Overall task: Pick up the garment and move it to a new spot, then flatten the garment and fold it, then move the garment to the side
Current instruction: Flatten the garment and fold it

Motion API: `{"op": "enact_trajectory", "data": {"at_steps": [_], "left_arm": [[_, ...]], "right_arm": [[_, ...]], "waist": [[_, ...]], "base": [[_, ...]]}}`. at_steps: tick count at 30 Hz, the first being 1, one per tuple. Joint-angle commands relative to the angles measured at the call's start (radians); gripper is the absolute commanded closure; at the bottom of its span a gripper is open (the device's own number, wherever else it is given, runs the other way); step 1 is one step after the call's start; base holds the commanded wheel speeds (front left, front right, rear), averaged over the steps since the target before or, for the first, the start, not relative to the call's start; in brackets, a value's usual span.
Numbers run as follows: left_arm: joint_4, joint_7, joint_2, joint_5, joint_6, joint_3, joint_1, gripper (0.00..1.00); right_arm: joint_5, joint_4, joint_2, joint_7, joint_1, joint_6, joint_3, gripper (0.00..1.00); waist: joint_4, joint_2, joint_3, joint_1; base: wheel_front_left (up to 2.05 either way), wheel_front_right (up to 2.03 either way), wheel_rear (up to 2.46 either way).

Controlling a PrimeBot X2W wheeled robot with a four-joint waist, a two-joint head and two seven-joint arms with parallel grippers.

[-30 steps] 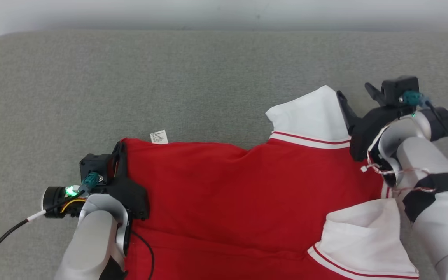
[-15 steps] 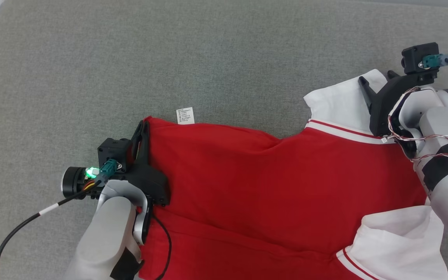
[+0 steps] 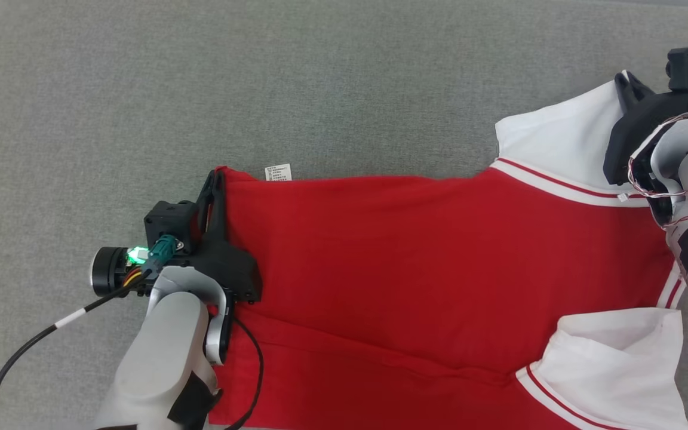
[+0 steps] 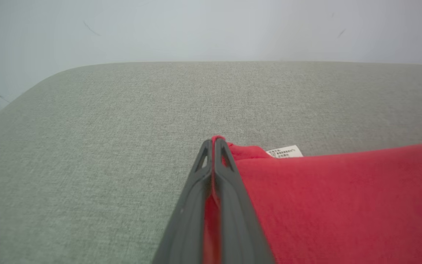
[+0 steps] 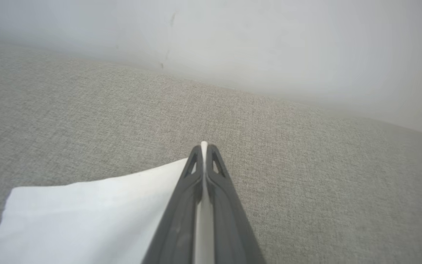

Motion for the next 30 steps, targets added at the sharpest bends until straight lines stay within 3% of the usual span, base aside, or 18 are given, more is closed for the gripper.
{"op": "enact_trajectory", "data": {"at_steps": [1, 11, 17, 30], "left_arm": [[0.000, -0.003, 0.003, 0.008, 0.002, 0.010, 0.005, 1.00], [-0.050, -0.003, 0.026, 0.023, 0.000, 0.082, 0.066, 1.00], [-0.060, -0.003, 0.044, 0.027, -0.021, 0.118, 0.132, 1.00], [-0.067, -0.003, 0.047, 0.025, -0.041, 0.191, 0.322, 1.00]], "right_arm": [[-0.009, 0.012, 0.004, -0.023, -0.010, -0.003, -0.007, 1.00], [0.010, 0.049, 0.049, -0.175, 0.025, -0.003, -0.063, 1.00], [0.039, 0.011, 0.069, -0.218, 0.085, -0.003, -0.089, 1.00], [0.136, -0.335, 0.081, -0.223, 0.455, -0.003, -0.147, 1.00]], "waist": [[-0.010, -0.0001, -0.009, -0.0001], [-0.055, -0.0001, -0.072, -0.0001], [-0.097, -0.0001, -0.151, -0.0001], [-0.182, -0.0001, -0.306, -0.0001]], "base": [[0.00, 0.00, 0.00], [0.00, 0.00, 0.00], [0.00, 0.00, 0.00], [0.00, 0.00, 0.00]]}}
